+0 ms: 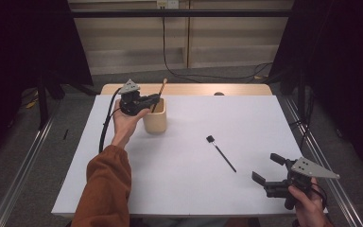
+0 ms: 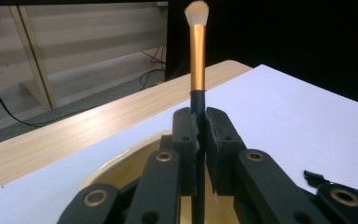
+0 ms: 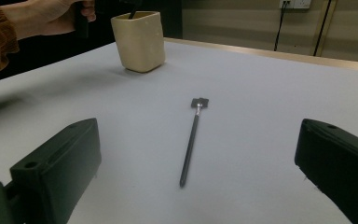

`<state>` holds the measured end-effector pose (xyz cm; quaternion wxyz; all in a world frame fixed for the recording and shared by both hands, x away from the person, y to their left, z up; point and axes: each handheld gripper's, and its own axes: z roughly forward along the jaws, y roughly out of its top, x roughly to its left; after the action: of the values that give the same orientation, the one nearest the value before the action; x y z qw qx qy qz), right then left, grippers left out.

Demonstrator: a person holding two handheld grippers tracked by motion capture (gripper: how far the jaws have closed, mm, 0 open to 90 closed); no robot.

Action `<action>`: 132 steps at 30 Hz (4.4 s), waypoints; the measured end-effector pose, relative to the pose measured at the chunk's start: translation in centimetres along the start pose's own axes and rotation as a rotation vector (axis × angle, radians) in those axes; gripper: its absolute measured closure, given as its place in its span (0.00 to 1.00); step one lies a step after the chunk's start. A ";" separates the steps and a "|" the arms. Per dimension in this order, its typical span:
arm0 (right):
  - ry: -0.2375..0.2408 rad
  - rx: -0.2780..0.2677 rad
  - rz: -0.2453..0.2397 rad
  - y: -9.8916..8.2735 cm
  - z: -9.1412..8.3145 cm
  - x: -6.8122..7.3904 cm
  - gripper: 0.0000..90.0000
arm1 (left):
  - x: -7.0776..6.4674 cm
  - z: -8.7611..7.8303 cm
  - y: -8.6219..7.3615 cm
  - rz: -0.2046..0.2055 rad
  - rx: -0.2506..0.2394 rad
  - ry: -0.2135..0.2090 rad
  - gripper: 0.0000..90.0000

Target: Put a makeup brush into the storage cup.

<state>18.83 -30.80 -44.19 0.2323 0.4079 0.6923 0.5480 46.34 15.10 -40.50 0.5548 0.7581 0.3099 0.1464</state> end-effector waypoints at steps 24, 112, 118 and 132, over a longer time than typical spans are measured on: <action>0.003 -0.002 0.001 0.0 0.0 0.0 0.00 | 0.0 -0.4 -0.2 -0.029 0.018 0.066 0.20; -0.003 0.004 0.004 0.0 0.2 0.1 0.00 | -9.2 -14.0 -8.6 -0.028 -0.067 0.141 0.02; -0.006 0.013 0.005 0.0 0.6 0.0 0.00 | -10.1 -15.2 -9.3 -0.004 -0.052 0.124 0.02; -0.003 0.014 -0.004 0.1 0.9 0.2 0.00 | -10.6 -17.3 -11.2 -0.039 -0.081 0.164 0.02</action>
<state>19.43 -30.18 -44.35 0.2315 0.4091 0.6965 0.5421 24.99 23.50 -43.77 0.5605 0.7144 0.3627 0.2094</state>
